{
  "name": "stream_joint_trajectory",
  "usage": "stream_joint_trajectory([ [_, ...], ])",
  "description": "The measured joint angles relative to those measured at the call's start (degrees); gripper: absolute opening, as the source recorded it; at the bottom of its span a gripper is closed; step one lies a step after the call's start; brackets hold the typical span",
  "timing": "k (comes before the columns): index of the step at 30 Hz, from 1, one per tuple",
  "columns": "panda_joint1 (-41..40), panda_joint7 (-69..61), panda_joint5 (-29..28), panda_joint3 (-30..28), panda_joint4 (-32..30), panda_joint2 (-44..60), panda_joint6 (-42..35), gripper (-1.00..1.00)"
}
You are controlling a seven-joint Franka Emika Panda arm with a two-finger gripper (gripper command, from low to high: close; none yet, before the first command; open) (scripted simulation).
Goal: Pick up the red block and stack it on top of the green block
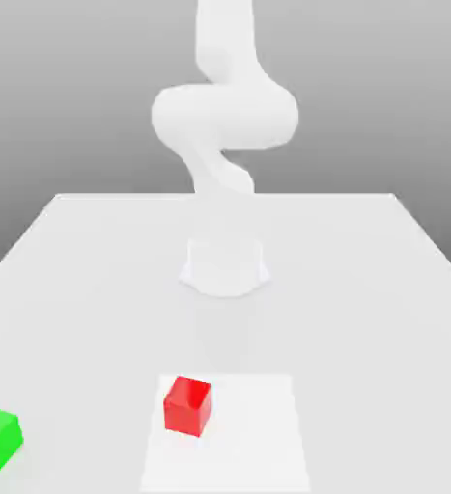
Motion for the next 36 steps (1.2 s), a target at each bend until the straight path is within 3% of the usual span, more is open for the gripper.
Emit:
stream_joint_trajectory([
  [19, -5.03, 8.23, -0.02, -1.22, -21.73, 40.15, 23.14, 0.0],
  [26, -5.83, 8.23, 0.65, -0.47, -21.26, 54.71, 34.92, 0.0],
  [27, -5.86, 8.21, 0.69, -0.43, -21.11, 55.77, 35.83, -1.0],
  [33, -5.89, 8.39, 0.5, -0.42, -21.03, 56.3, 36.29, -1.0],
  [36, -5.98, 8.46, 0.39, -0.36, -21.61, 52.37, 32.97, -1.0],
])
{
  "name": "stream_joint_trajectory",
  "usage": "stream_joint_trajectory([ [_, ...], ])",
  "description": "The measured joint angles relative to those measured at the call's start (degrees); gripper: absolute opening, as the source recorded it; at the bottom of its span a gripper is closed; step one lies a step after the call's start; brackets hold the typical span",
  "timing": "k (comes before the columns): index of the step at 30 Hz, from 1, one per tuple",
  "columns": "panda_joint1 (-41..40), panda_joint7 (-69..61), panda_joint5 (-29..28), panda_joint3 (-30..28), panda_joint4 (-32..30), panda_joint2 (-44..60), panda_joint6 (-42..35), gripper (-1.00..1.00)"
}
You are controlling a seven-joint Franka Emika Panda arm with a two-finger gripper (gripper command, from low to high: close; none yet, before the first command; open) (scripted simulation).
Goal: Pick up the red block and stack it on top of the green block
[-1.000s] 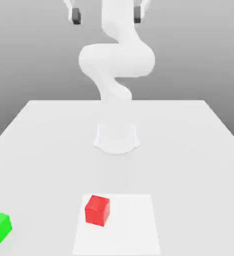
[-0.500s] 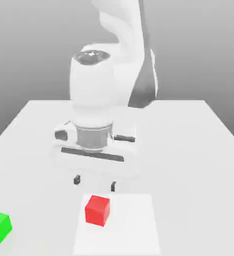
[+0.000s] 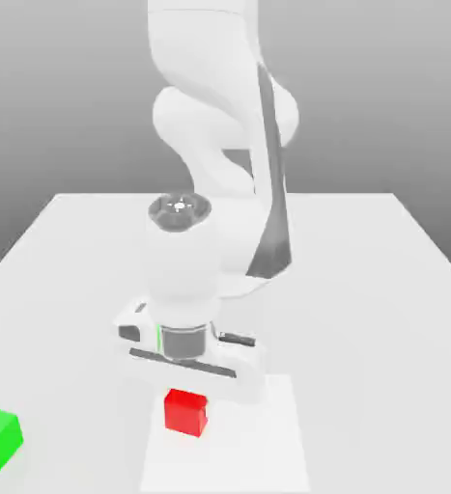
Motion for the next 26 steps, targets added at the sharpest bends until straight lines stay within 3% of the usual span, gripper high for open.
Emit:
stream_joint_trajectory([
  [5, -1.22, 1.26, -0.15, -0.51, -0.31, -8.62, -8.33, -1.0],
  [16, -12.85, 23.22, 4.79, -12.39, 21.63, 0.87, -21.15, -1.0],
  [20, -15.16, 22.96, 8.25, -11.71, 23.9, 8.29, -16.25, -1.0],
  [21, -15.49, 22.54, 8.94, -11.31, 24.05, 9.79, -14.94, 1.0],
  [26, -15.49, 22.54, 8.94, -11.31, 24.05, 9.79, -14.94, 1.0],
])
